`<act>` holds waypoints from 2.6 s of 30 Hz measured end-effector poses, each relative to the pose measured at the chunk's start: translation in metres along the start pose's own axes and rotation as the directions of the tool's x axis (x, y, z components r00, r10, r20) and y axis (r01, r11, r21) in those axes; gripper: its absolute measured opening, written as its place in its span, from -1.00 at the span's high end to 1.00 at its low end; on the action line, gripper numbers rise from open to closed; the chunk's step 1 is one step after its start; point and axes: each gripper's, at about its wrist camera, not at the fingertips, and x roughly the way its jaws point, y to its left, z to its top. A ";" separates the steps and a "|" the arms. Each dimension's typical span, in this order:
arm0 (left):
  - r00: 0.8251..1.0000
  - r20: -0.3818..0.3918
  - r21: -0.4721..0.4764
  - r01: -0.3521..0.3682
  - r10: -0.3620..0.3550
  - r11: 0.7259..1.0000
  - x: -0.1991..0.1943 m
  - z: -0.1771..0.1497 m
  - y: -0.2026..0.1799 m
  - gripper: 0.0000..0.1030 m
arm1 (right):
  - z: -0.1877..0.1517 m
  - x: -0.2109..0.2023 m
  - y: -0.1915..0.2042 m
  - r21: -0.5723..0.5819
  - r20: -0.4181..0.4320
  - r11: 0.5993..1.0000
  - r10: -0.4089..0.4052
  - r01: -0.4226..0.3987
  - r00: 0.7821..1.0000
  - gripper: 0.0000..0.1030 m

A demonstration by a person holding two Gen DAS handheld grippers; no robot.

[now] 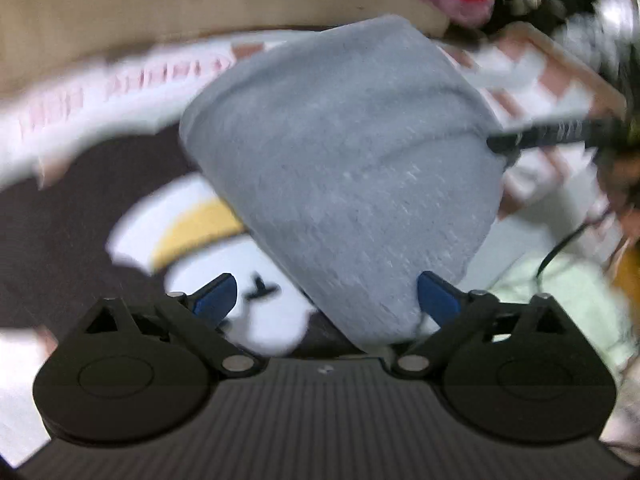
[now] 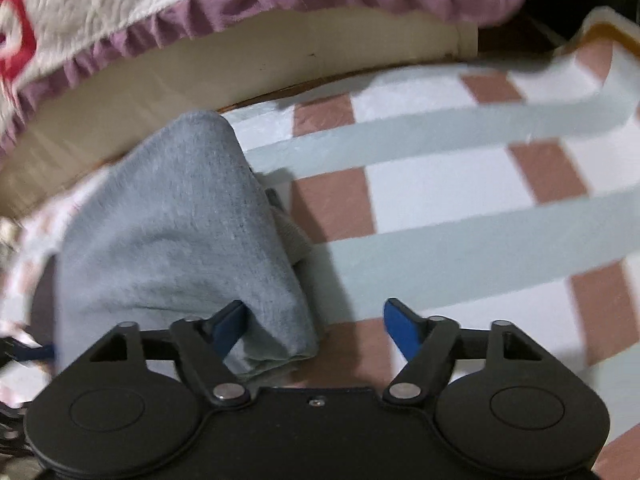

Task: Fold clothes

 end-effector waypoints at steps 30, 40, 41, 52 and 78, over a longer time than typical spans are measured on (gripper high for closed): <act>0.939 0.259 -0.443 0.324 -0.227 0.836 0.055 0.047 0.091 -0.04 | -0.058 0.019 -0.047 0.637 0.134 0.671 0.389 -0.380 0.911 -0.39; 0.958 0.248 -0.424 0.241 -0.144 0.873 0.052 0.046 0.084 -0.38 | -0.048 0.019 -0.034 0.559 0.165 0.750 0.316 -0.353 0.934 -0.50; 0.959 0.245 -0.429 0.236 -0.139 0.872 0.054 0.045 0.084 -0.39 | -0.045 0.015 -0.033 0.539 0.140 0.783 0.278 -0.309 0.950 -0.50; 0.935 0.248 -0.503 0.347 -0.253 0.791 0.080 0.057 0.093 -0.97 | -0.043 0.054 -0.032 0.482 0.262 0.713 0.437 -0.509 0.861 -0.93; 0.965 0.258 -0.468 0.173 -0.053 0.867 0.062 0.043 0.076 -0.50 | -0.026 0.062 -0.031 0.465 0.185 0.739 0.458 -0.488 0.870 -0.72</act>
